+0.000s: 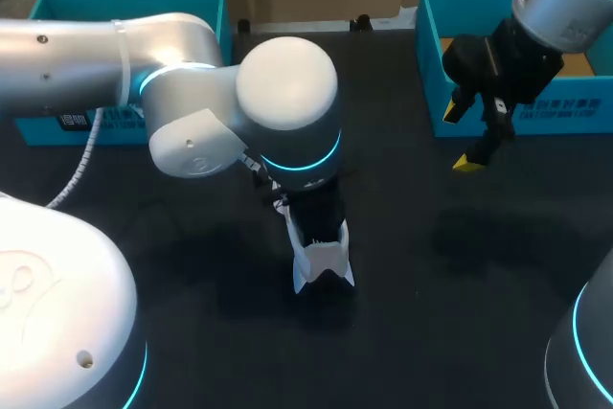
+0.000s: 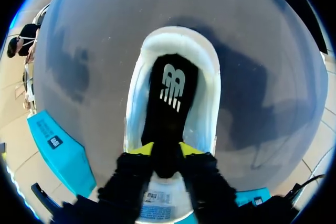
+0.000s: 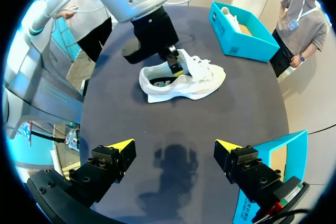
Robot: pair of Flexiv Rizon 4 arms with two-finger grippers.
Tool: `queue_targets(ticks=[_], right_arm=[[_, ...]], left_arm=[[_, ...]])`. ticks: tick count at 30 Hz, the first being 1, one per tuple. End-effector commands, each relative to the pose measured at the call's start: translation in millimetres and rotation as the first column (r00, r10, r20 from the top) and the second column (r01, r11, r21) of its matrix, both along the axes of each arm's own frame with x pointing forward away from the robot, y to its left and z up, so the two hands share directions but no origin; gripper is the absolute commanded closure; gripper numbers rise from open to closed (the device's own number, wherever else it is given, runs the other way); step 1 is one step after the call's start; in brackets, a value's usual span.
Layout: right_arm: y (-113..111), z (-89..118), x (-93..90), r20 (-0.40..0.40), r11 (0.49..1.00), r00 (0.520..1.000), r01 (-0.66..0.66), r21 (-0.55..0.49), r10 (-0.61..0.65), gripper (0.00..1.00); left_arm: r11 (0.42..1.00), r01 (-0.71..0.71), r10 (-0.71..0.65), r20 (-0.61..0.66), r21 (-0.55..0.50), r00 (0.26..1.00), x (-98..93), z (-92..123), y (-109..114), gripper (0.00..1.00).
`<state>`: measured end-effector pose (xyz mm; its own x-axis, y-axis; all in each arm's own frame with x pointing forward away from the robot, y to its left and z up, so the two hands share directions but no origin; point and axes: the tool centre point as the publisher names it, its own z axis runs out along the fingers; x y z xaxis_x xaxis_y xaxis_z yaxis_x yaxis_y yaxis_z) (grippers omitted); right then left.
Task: Take the shoe out of the shoebox, open the shoe tongue, remove and reinsert the insole, then place the shoe into the shoebox
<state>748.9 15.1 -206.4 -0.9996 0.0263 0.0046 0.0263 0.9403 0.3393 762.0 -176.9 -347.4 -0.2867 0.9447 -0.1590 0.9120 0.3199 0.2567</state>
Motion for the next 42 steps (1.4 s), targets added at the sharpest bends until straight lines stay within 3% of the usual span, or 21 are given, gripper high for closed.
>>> queue_targets(ticks=[1, 11, 22, 42], right_arm=[[0, -1, 0.0, 0.001, 1.000, 1.000, 0.000, -0.002, 0.000, 0.00], [0, -1, 0.0, 0.001, 1.000, 1.000, 0.000, -0.002, 0.000, 0.00], [0, -1, 0.0, 0.001, 1.000, 1.000, 0.000, -0.002, 0.000, 0.00], [0, -1, 0.0, 0.001, 1.000, 1.000, 0.000, -0.002, 0.000, 0.00]], left_arm=[[1.000, 0.008, -0.008, -0.008, 0.005, 1.000, -4.3, 1, -1, 0.00], [0.999, 0.028, -0.028, -0.009, 0.031, 1.000, -3.1, 3, 1, 0.00], [0.998, 0.057, -0.057, 0.012, 0.030, 0.998, 0.3, 21, 4, 0.00], [1.000, 0.020, -0.020, 0.047, 0.001, 0.999, 47.2, 51, 16, 0.00]])
